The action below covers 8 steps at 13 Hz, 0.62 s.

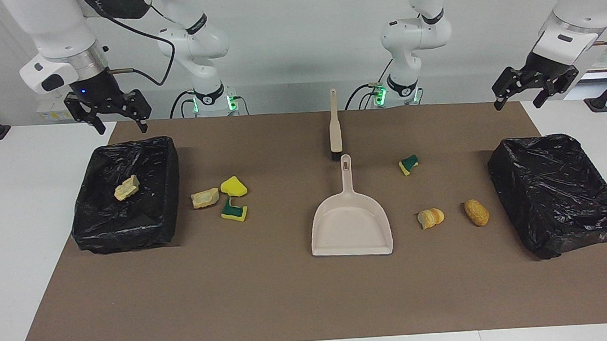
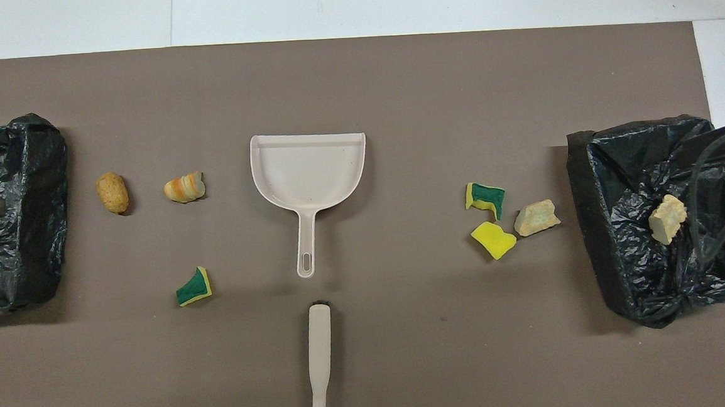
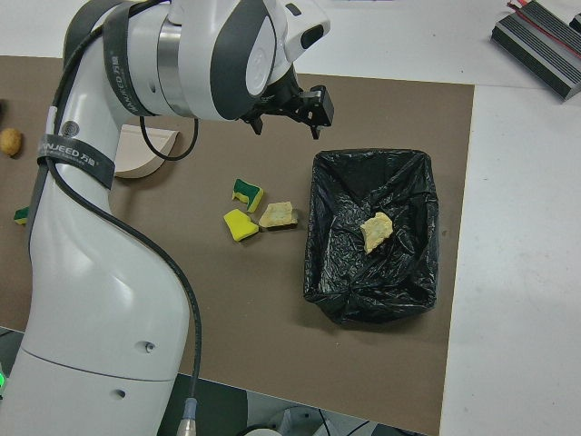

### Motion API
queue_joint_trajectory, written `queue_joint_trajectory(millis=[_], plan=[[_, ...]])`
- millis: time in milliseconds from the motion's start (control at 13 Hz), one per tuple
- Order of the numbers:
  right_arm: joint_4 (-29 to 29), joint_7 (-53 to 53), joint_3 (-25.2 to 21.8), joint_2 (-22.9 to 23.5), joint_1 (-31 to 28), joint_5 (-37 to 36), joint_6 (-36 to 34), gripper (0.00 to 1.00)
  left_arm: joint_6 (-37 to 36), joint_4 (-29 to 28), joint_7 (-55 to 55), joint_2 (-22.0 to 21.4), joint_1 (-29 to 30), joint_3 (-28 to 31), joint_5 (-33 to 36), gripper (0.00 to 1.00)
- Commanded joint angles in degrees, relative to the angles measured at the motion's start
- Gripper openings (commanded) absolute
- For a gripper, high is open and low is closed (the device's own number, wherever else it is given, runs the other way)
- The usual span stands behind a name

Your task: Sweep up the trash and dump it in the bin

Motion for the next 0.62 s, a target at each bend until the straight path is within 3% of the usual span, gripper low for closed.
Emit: queue_joint_trajectory(millis=[0,154,540], plan=[[-1.6,-0.5,0.3,-1.5,-0.5,1.1,-0.7,1.0,-0.8,-3.5,-1.2,-2.9,-0.5,0.4,-0.1,1.0],[-2.1,-0.6,0.3,-1.7,-0.5,1.1,-1.2,1.0,0.2,-6.8,-1.2,-4.7,-0.3,0.4,-0.1,1.0],[-1.9,-0.7,1.5,-1.7,-0.1,1.1,-1.9,1.0,1.4,-6.1,-1.0,-4.4,-0.4,0.3,-0.1,1.0]])
